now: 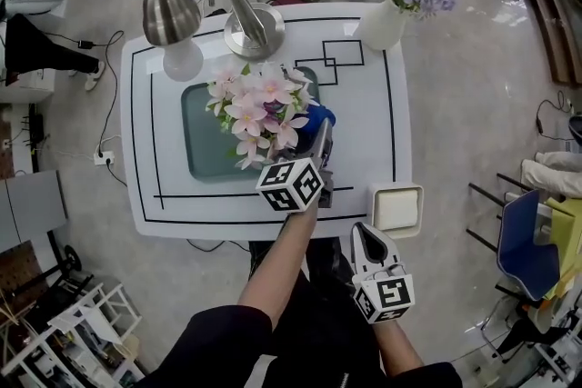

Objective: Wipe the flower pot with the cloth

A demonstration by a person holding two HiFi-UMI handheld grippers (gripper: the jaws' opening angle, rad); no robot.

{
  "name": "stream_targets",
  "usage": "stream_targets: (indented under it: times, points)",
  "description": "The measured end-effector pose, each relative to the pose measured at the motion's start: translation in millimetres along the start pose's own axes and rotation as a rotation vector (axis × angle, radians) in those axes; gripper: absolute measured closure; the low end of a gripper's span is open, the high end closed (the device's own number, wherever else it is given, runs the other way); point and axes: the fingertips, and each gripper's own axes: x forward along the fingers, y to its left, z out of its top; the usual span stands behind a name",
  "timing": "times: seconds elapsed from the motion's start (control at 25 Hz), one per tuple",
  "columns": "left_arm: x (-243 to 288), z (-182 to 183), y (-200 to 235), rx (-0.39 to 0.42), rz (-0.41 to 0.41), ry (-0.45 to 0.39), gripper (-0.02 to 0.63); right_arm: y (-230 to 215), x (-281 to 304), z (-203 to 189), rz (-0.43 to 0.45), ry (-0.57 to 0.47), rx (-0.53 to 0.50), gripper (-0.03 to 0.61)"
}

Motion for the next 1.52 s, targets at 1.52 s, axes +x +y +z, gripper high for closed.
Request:
stream_targets:
  times: [1.52]
  points:
    - [-98, -16, 57, -0.002, 0.085, 0.089, 0.46, 66, 14, -11, 0.084, 0.013, -0.034, 0.569]
